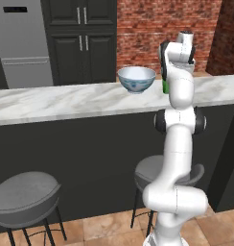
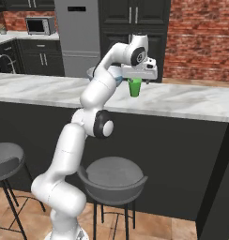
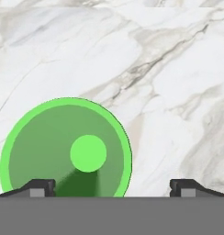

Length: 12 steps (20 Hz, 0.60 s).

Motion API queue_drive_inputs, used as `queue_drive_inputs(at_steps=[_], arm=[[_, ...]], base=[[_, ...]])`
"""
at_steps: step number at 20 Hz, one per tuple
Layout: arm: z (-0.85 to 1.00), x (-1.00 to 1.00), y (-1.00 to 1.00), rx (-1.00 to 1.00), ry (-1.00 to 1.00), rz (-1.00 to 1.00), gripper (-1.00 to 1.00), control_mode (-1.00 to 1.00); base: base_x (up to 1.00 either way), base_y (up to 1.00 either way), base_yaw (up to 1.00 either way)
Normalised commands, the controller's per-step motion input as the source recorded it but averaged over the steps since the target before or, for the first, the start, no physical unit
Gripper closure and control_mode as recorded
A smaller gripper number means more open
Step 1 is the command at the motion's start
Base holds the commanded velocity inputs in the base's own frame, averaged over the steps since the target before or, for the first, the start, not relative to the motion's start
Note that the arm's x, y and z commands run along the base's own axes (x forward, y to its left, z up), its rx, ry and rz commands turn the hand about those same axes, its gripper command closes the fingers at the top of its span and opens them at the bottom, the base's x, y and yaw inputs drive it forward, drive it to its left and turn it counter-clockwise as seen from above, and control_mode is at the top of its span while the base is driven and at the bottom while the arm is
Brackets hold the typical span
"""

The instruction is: Place the cup inside the bowl on the dining table and move the bowl to any counter.

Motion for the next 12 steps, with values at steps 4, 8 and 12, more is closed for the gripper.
queue_drive_inputs(at_steps=[4, 8, 12], arm=[[-0.14, 0.12, 0.0, 0.0, 0.02, -0.05, -1.0, -1.0], [-0.06, 0.21, 0.0, 0.0, 0.01, -0.06, -1.0, -1.0], [-0.12, 0.12, 0.0, 0.0, 0.0, -0.05, -1.0, -1.0]], base=[[0.0, 0.0, 0.0], [0.0, 0.0, 0.0], [0.0, 0.0, 0.0]])
